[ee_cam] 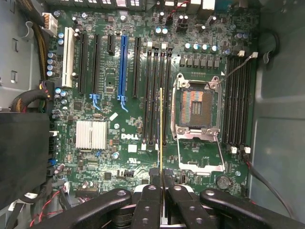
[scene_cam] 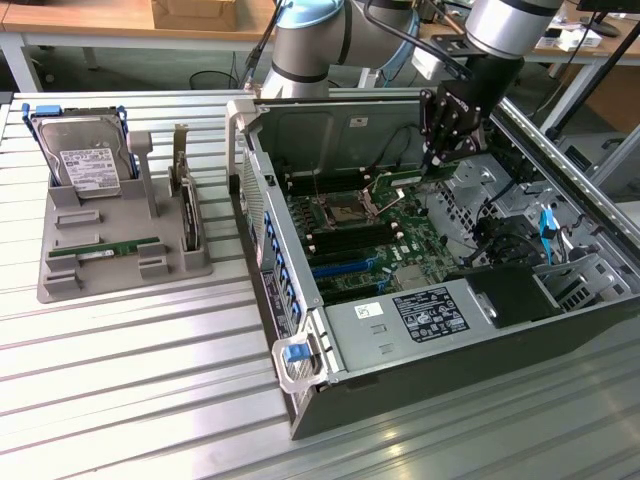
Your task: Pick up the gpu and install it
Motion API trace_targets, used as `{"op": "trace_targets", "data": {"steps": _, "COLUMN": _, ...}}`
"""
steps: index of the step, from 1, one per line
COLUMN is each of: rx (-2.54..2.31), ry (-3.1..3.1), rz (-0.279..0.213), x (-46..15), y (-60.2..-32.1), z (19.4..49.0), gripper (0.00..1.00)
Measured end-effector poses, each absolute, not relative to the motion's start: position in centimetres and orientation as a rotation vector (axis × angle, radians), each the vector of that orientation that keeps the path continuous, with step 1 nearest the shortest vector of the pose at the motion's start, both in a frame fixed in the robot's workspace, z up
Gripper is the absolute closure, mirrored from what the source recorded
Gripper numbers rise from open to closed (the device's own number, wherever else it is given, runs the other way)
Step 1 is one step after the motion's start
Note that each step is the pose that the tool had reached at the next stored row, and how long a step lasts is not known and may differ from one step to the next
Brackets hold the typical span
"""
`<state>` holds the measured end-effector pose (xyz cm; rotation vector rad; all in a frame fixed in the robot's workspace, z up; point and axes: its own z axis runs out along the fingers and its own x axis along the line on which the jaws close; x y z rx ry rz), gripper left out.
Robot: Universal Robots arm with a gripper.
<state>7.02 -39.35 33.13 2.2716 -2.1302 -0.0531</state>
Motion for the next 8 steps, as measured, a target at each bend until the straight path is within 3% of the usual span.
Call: {"op": "trace_targets", "data": {"steps": 8, "rx": 2.272, "ry": -2.13, "rz": -0.053, "x": 7.02, "y": -39.35, "z": 32.95, "gripper": 0.87}}
